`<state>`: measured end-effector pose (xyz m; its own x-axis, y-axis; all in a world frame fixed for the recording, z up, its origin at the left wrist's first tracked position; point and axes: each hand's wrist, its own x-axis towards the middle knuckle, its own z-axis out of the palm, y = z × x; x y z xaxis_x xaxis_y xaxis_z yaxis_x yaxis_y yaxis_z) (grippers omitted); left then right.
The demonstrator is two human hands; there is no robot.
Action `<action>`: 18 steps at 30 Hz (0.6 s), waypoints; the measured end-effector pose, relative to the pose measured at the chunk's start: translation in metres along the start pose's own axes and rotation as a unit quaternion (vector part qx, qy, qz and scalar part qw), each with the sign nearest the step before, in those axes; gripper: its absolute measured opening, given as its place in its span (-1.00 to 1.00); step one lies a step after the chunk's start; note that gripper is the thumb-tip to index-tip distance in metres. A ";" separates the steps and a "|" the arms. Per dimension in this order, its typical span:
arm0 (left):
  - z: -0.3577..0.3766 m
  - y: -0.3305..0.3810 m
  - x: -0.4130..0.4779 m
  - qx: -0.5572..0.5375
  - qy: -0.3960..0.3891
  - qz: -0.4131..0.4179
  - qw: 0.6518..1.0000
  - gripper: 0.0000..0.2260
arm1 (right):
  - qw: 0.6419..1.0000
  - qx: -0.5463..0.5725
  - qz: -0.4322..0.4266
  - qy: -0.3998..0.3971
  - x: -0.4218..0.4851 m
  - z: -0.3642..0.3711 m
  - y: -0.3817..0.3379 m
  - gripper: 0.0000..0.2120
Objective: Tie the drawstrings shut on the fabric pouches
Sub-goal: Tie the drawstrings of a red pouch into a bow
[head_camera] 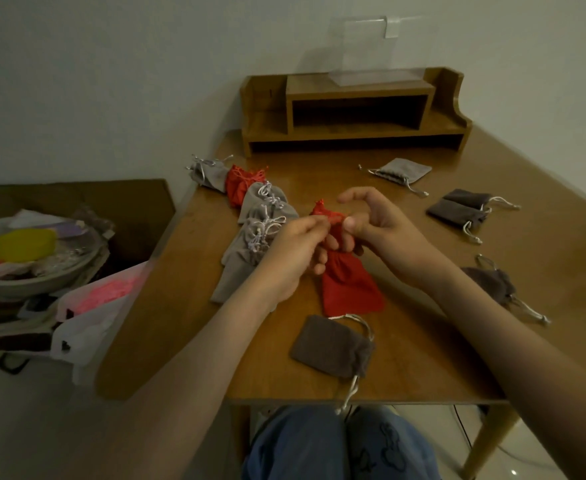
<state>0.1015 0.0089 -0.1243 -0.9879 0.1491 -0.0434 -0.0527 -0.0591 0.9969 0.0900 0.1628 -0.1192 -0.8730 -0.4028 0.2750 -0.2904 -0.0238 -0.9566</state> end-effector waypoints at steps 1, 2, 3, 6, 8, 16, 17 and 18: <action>0.002 -0.002 0.000 0.034 -0.009 0.015 0.999 -0.78 | 1.000 0.000 0.011 0.003 0.000 0.002 0.001 -0.74; 0.005 -0.002 -0.001 0.058 -0.017 0.022 0.998 -0.77 | 1.000 -0.001 0.018 0.006 0.000 0.004 0.002 -0.72; 0.006 -0.003 -0.002 0.069 -0.025 0.022 0.997 -0.76 | 1.000 -0.007 0.023 0.011 0.000 0.005 0.002 -0.71; 0.006 -0.002 -0.003 0.064 -0.049 0.013 0.997 -0.80 | 0.998 -0.055 0.022 0.027 0.001 0.005 0.005 -0.68; 0.005 -0.004 -0.003 0.097 -0.050 0.022 0.994 -0.77 | 0.996 -0.082 0.011 0.021 0.001 0.005 0.006 -0.70; 0.005 -0.009 0.000 0.163 0.034 0.066 0.984 -0.69 | 0.981 -0.195 -0.007 0.018 0.001 0.007 0.008 -0.76; 0.006 -0.010 0.000 0.164 0.038 0.065 0.984 -0.69 | 0.978 -0.208 -0.008 0.023 0.001 0.006 0.008 -0.77; 0.006 -0.009 0.000 0.162 0.044 0.064 0.984 -0.69 | 0.975 -0.218 -0.010 0.031 0.001 0.006 0.008 -0.77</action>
<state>0.1029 0.0157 -0.1331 -0.9929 0.0749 0.0927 0.1086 0.2476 0.9628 0.0889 0.1570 -0.1273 -0.8837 -0.3496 0.3112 -0.4346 0.3665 -0.8226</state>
